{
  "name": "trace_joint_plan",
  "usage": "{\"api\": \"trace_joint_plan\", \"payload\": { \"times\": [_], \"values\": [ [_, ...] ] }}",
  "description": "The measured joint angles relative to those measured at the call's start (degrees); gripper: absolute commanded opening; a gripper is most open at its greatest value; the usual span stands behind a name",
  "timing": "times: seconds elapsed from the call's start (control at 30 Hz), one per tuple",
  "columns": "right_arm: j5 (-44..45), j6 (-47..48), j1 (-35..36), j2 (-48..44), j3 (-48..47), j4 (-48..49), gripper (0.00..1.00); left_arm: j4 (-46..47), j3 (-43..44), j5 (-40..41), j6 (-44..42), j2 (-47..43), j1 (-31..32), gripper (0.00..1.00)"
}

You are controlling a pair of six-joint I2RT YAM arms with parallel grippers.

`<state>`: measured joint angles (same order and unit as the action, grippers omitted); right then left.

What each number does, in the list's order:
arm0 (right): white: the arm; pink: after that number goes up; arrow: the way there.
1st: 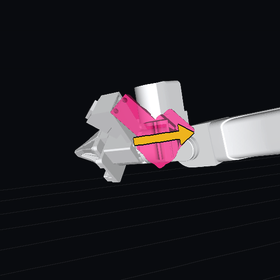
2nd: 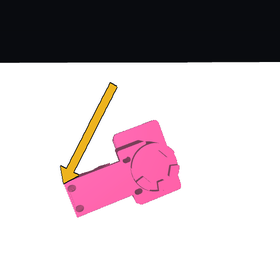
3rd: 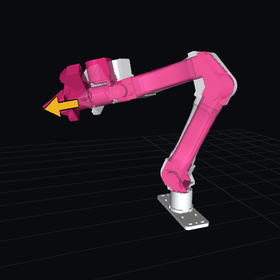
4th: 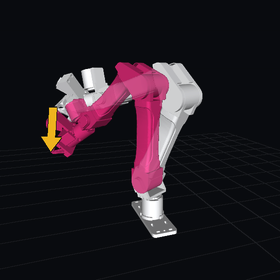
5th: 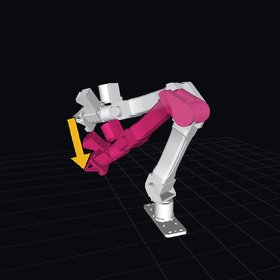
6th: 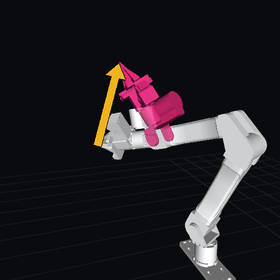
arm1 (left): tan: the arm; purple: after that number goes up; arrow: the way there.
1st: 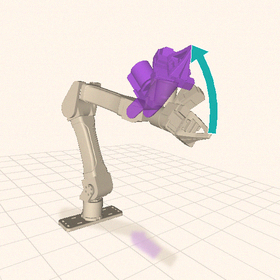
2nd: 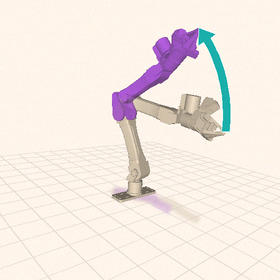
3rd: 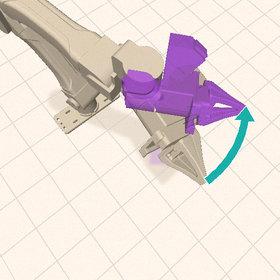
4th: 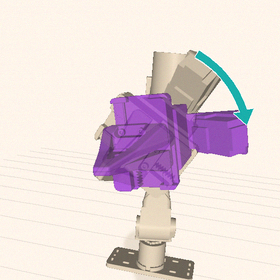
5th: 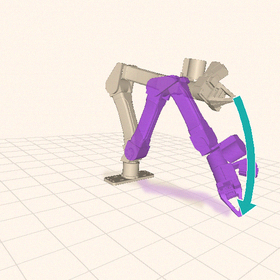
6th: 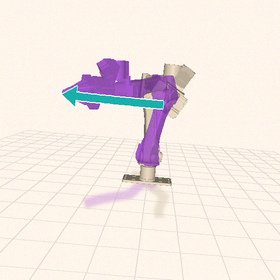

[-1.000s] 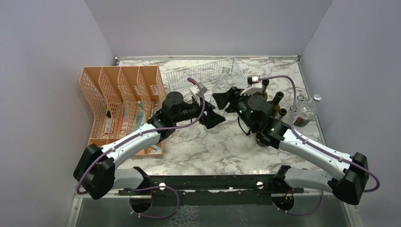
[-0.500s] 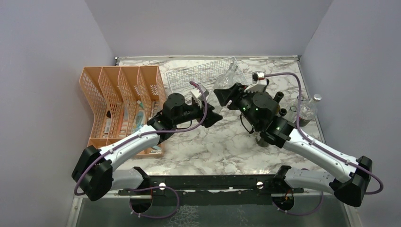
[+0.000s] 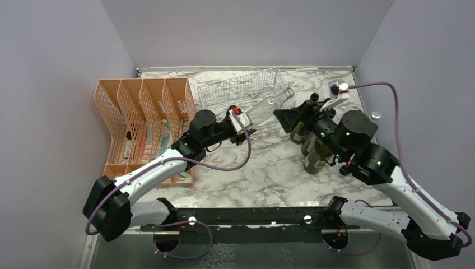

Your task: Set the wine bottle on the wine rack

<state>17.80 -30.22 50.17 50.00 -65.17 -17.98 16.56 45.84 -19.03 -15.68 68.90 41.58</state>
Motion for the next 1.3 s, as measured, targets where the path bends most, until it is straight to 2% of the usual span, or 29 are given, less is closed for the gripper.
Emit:
{"api": "trace_joint_plan", "payload": {
  "times": [0.2, 0.37, 0.5, 0.63, 0.77, 1.07, 1.17, 1.3],
  "values": [
    [-4.2, 4.3, 0.0, -2.4, -12.0, -12.5, 0.75, 0.0, -0.8, -5.9, -23.2, -2.5, 0.0, 0.0],
    [-5.6, 7.5, 0.0, -2.9, -18.5, -19.7, 0.76, -0.2, -1.1, -7.4, -35.7, -4.6, 0.0, 0.0],
    [-6.6, 10.4, 0.0, 0.4, -24.5, -25.8, 0.8, -5.3, 0.0, -7.4, -44.0, -4.6, 0.0, 0.0],
    [-10.5, 13.9, 0.0, 6.0, -29.2, -31.2, 0.84, -9.0, 0.9, -7.3, -49.5, -4.7, 0.0, 0.0],
    [-14.4, 16.0, 0.0, 10.4, -29.6, -35.6, 0.88, -10.4, 2.1, -7.4, -54.2, -4.7, 0.0, 0.0],
    [-20.7, 17.0, 0.0, 14.8, -28.2, -39.3, 0.88, -13.2, 8.5, -9.7, -64.3, -4.7, 0.0, 0.0],
    [-24.2, 17.1, 0.0, 14.8, -26.4, -39.1, 0.85, -14.4, 10.1, -11.2, -67.0, -4.7, 0.0, 0.0],
    [-27.9, 17.3, 0.0, 14.8, -23.6, -39.1, 0.72, -16.3, 11.5, -12.8, -69.4, -4.6, 0.0, 0.0]
  ]
}}
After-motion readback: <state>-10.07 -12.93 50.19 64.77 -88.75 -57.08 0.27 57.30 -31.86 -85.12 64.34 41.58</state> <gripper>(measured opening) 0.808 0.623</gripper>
